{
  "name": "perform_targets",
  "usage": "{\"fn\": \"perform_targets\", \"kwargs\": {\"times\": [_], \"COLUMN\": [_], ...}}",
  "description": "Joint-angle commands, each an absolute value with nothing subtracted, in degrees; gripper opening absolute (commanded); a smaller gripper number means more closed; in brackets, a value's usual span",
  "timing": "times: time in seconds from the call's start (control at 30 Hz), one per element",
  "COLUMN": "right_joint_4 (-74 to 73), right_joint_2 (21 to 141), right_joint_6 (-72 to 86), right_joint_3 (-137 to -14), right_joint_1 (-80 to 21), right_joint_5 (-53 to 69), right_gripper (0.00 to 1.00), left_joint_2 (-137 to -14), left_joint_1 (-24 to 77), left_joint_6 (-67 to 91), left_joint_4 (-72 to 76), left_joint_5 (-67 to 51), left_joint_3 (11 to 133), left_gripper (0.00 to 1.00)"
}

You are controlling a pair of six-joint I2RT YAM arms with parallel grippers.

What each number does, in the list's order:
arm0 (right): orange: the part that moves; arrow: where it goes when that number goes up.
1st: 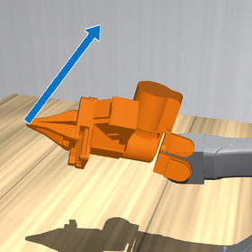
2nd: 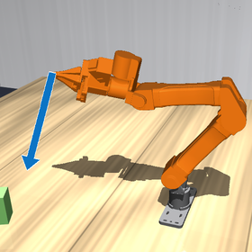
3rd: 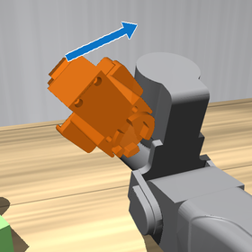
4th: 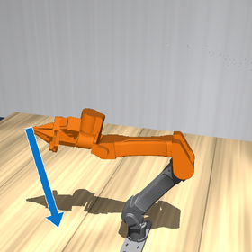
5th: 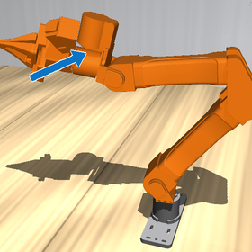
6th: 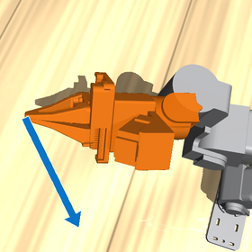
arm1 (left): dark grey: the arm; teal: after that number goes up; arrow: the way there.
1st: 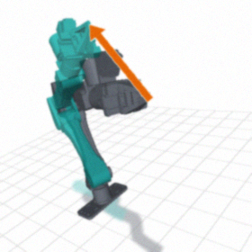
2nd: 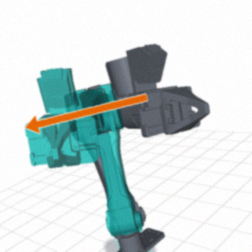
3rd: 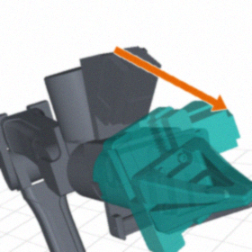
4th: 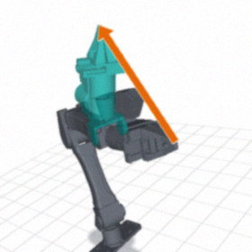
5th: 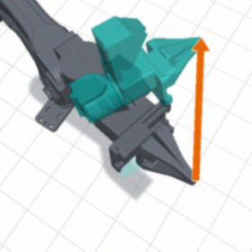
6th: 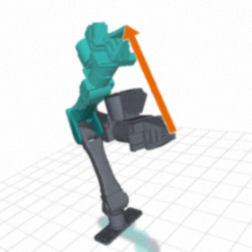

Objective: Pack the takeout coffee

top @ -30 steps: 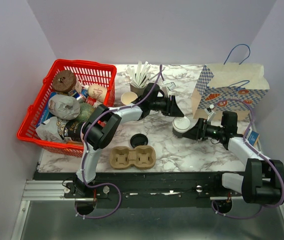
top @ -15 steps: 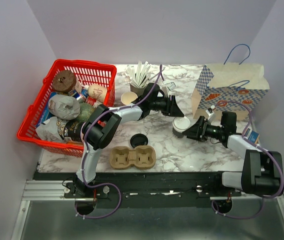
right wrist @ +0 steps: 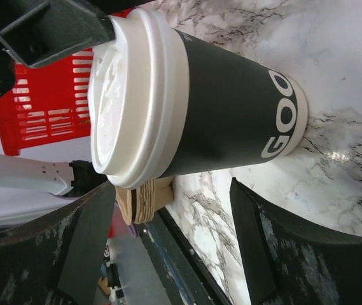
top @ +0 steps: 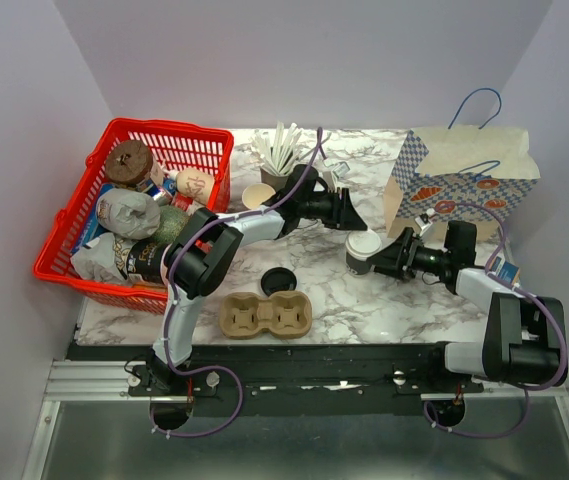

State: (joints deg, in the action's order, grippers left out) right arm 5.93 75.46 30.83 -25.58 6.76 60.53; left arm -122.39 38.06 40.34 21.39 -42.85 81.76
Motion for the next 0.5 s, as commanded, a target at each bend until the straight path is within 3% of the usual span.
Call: {"fn": "perform_targets", "kwargs": {"times": [0.0, 0.47], "right_joint_4": [9.75, 9.05], "right_joint_2": [75.76, 79.45], "right_joint_6": [32.52, 34.28], "right_joint_3": [-25.67, -26.45], "right_joint_1": [7.21, 7.29], "right_joint_5": [64.25, 59.24], "right_gripper": [0.81, 0.79], "left_joint_2": [-126.12, -125.86], "left_joint_1": [37.44, 37.44], "left_joint_6": [37.71, 38.32], "left_joint_4": [15.29, 15.91], "left_joint_5": [-41.22, -41.40], "left_joint_3": [80.51, 80.16], "left_gripper": [0.49, 0.49]}}
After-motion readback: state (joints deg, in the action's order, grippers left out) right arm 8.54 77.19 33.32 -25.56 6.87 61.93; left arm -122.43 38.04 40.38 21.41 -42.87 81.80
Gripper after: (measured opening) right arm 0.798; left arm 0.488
